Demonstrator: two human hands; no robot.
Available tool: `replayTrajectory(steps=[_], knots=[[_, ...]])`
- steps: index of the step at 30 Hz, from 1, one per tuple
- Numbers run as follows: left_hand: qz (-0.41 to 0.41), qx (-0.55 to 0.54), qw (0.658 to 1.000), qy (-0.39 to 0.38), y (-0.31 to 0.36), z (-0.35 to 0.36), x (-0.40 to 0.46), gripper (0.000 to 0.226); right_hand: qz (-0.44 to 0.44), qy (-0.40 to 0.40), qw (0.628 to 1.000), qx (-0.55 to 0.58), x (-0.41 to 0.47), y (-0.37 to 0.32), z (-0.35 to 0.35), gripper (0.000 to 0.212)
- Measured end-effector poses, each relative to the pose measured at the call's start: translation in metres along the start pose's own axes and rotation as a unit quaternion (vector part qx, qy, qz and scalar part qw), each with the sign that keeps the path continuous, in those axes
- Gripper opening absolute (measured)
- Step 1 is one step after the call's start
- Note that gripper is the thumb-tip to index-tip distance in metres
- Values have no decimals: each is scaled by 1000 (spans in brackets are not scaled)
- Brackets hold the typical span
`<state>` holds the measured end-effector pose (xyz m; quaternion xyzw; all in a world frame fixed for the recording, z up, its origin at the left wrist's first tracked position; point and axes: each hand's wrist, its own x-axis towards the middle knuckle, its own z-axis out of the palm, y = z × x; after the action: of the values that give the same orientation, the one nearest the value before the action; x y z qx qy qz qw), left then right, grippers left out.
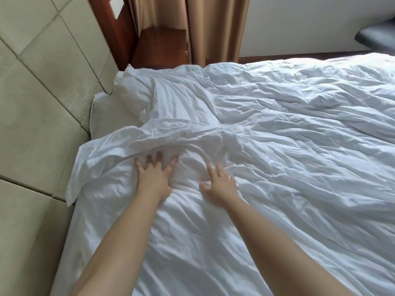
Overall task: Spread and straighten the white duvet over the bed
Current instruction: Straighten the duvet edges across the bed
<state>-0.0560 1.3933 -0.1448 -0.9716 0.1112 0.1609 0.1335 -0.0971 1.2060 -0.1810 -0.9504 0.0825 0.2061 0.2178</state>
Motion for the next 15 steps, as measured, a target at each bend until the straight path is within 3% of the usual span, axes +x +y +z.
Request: replayTrajectory(steps=[5,10,15], knots=[[5,-34,999,-35,4,32,-57,61,-28,7,999,-24,-33,-3,-11,67],[41,14,995,-89,1,44,-113,66,-27,-24,999,-40,-80,2,-16,66],[90,63,990,-84,19,25,-161,67,-33,-24,998,-47,-138,7,-28,66]])
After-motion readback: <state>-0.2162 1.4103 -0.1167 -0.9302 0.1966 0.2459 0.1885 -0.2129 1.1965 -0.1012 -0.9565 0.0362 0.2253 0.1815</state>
